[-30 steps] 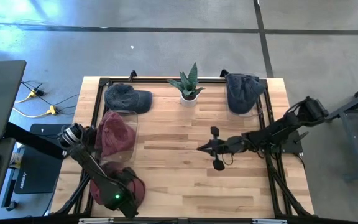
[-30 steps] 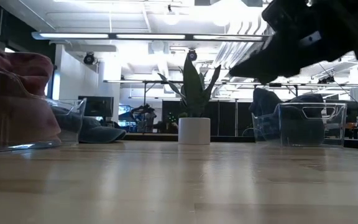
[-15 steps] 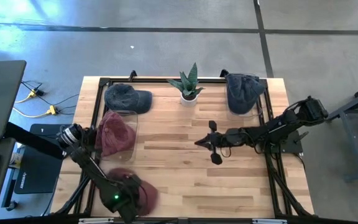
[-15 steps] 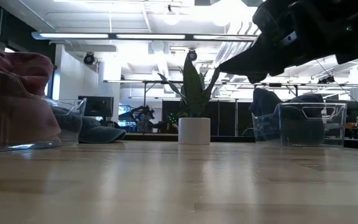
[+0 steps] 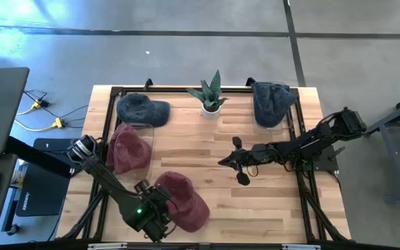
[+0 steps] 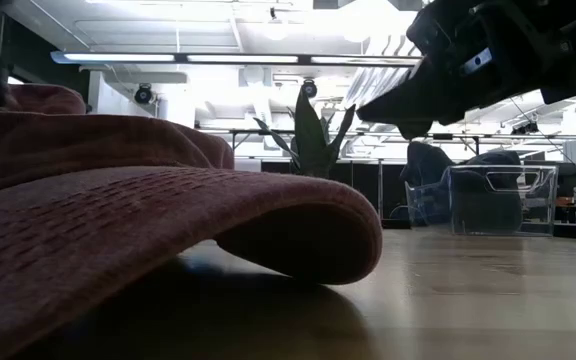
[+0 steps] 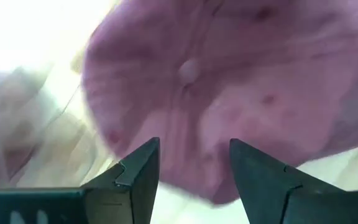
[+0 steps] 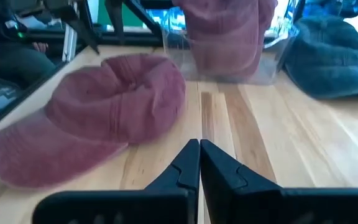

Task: Pick & Place hat
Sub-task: Put the red cap into the left transparent bin

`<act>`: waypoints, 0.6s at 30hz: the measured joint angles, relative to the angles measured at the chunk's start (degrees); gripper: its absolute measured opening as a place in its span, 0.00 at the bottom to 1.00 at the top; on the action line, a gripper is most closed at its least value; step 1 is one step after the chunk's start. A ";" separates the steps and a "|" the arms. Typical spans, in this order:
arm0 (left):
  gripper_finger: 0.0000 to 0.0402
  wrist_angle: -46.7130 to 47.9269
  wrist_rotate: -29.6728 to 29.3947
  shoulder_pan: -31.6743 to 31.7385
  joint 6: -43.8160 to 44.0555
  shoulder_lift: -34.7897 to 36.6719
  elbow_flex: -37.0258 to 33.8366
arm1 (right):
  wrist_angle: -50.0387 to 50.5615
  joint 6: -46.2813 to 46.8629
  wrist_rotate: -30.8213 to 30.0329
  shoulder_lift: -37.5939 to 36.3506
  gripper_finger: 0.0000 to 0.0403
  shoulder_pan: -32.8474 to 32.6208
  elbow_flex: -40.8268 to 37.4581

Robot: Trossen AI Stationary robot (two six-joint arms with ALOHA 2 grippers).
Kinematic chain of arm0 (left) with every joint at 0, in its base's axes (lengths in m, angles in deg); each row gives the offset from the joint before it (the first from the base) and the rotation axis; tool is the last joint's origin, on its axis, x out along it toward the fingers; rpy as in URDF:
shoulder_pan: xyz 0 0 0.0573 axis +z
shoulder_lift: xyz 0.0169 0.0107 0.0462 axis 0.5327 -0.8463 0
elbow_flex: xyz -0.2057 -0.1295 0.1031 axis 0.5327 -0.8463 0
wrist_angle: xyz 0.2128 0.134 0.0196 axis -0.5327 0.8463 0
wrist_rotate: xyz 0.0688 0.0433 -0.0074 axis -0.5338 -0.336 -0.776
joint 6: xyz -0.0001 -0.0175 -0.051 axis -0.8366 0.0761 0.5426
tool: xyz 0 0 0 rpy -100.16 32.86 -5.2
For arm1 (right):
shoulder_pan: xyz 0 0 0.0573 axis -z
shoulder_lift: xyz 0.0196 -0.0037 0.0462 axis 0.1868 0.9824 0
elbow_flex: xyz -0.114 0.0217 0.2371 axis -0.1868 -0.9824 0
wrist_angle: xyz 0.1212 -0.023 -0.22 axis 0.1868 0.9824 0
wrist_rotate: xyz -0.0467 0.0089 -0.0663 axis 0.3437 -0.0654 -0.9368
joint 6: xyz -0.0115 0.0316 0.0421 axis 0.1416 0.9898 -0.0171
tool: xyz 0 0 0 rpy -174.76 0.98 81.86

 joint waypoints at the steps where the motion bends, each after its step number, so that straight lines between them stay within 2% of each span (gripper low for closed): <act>1: 0.46 1.04 0.47 -0.49 2.01 0.00 -0.14 | 0.55 0.07 0.04 0.00 0.02 0.00 0.00; 5: 0.46 3.50 1.30 -1.77 10.22 0.02 -2.24 | 1.91 0.48 0.22 0.00 0.01 0.00 0.00; 9: 0.46 -0.31 1.10 -1.96 13.70 0.04 -6.37 | 2.02 1.84 0.24 0.00 0.01 0.00 0.00; 14: 0.46 -9.49 -0.34 -1.41 10.86 0.02 -11.40 | 2.00 1.99 0.20 0.00 0.01 0.00 0.00; 18: 0.36 -17.19 -0.22 -0.03 6.23 0.02 -14.79 | 1.96 1.45 -1.14 0.00 0.00 0.00 0.00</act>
